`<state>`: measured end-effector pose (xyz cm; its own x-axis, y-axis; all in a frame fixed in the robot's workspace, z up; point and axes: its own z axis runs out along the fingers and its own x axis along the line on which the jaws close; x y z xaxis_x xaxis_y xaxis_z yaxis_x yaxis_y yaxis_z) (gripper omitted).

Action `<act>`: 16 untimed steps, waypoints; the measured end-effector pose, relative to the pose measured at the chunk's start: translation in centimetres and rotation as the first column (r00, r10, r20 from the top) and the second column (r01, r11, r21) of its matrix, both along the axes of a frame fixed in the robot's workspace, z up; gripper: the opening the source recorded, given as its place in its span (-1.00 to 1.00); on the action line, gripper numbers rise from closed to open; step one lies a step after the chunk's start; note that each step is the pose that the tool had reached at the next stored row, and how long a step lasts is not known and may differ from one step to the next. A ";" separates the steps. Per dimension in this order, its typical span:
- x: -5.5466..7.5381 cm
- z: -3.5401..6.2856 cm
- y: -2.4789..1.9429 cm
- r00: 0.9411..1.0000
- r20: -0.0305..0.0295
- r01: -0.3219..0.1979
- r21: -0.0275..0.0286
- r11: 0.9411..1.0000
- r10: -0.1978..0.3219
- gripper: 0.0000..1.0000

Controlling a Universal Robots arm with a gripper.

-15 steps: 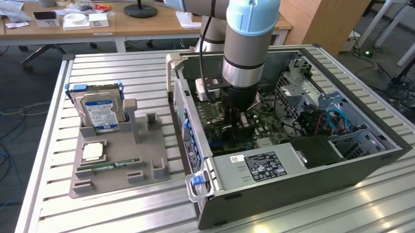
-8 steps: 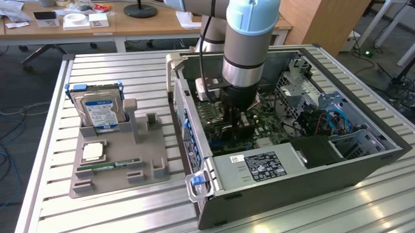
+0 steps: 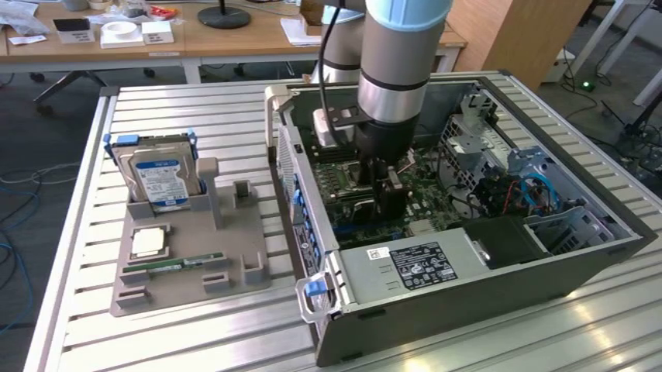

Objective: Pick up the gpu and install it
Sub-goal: 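Insert the gpu into the slot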

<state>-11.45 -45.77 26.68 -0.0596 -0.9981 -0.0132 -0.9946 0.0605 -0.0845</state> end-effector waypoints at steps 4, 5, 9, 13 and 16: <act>0.0 1.81 0.00 1.000 0.000 0.000 0.000 1.000 0.000 0.50; 0.0 2.23 0.00 1.000 0.000 0.000 0.001 1.000 0.000 0.50; 0.0 4.00 0.00 1.000 0.000 0.000 0.000 1.000 0.000 0.50; 0.0 5.51 0.00 1.000 0.000 0.000 0.000 1.000 0.000 0.50; 0.0 5.96 0.00 1.000 0.000 0.000 0.001 1.000 0.000 0.50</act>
<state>-11.45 -45.77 32.64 -0.0595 -0.9981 -0.0138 -0.9946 0.0605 -0.0846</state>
